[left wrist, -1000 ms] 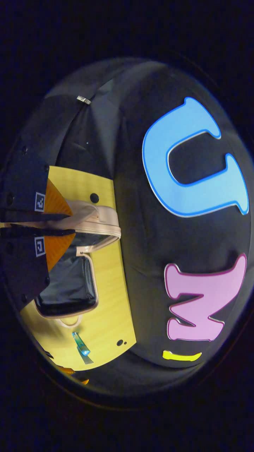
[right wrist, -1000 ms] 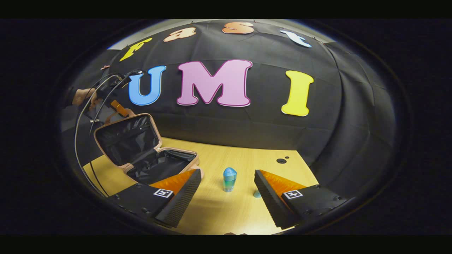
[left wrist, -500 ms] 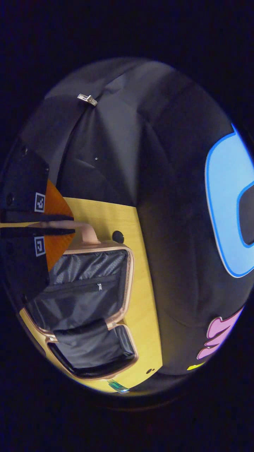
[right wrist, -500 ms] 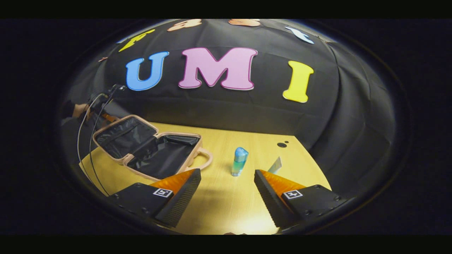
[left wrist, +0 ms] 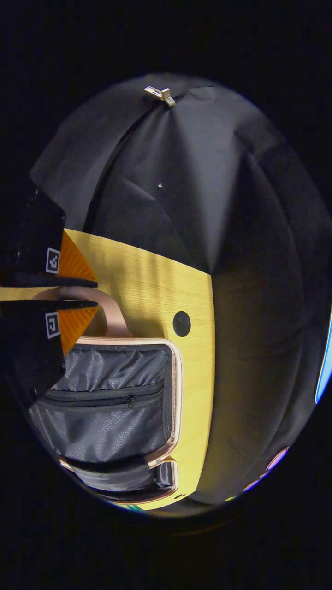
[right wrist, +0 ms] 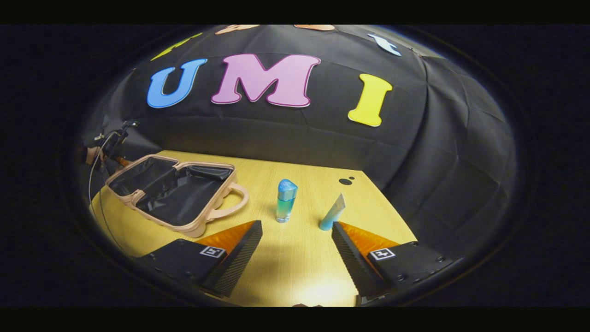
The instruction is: First open the suitcase, pack the skin care products into it, and then close the suitcase.
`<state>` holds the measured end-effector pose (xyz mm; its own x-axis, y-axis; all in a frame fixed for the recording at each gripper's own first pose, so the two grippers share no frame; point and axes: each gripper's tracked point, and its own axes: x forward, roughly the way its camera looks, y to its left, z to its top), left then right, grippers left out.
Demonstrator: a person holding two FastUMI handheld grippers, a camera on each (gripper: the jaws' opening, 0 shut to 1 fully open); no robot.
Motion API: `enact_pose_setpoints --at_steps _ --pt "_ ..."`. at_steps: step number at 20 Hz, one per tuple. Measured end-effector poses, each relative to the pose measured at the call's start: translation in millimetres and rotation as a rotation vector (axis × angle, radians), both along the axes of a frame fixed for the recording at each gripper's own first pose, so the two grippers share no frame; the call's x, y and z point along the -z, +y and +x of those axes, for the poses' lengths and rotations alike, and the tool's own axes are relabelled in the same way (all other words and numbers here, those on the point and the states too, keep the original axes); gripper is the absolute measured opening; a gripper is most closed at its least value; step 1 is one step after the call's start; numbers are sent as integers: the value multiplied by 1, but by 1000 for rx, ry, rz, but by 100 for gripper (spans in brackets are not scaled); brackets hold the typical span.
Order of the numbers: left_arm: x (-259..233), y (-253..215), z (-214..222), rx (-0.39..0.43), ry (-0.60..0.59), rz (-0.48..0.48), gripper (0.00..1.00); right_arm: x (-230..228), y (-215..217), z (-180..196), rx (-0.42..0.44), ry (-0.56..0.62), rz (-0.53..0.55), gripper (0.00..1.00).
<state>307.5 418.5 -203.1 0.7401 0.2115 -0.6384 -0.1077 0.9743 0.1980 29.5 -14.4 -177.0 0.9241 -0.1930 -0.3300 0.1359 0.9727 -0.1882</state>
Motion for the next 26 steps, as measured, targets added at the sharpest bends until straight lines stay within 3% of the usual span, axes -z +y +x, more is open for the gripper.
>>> enact_pose_setpoints --at_steps 1,2,3,4,6,7,8,11,15,21,26 --pt "-7 4 -3 -18 -18 7 17 -1 -1 1 0 -4 -2 97" --pt "-17 4 -5 -26 -61 3 28 -3 -1 2 -5 -8 -2 97" --pt "-33 -1 -9 -17 -114 -16 28 -8 -1 2 -8 -15 -2 97" --pt "-54 -5 -18 -13 -173 -29 36 -13 -2 3 -10 -24 -1 97" --pt "-106 -25 -37 9 -316 -51 73 -23 -3 4 -8 -50 9 97" --pt "-135 -43 -55 16 -397 -65 81 -27 -5 5 -4 -62 15 97" --pt "-154 -60 -65 14 -475 -73 99 -31 -8 7 1 -68 23 97" --pt "-203 -121 -109 2 -674 -78 96 -37 -16 9 12 -64 46 97" --pt "-208 -231 -152 91 -759 -89 96 -61 -28 6 22 -121 65 96" --pt "-161 -387 -195 270 -698 -142 96 -73 -47 0 19 -147 92 96" --pt "-89 -509 -195 438 -579 -243 96 -64 -74 -8 37 -142 99 96"
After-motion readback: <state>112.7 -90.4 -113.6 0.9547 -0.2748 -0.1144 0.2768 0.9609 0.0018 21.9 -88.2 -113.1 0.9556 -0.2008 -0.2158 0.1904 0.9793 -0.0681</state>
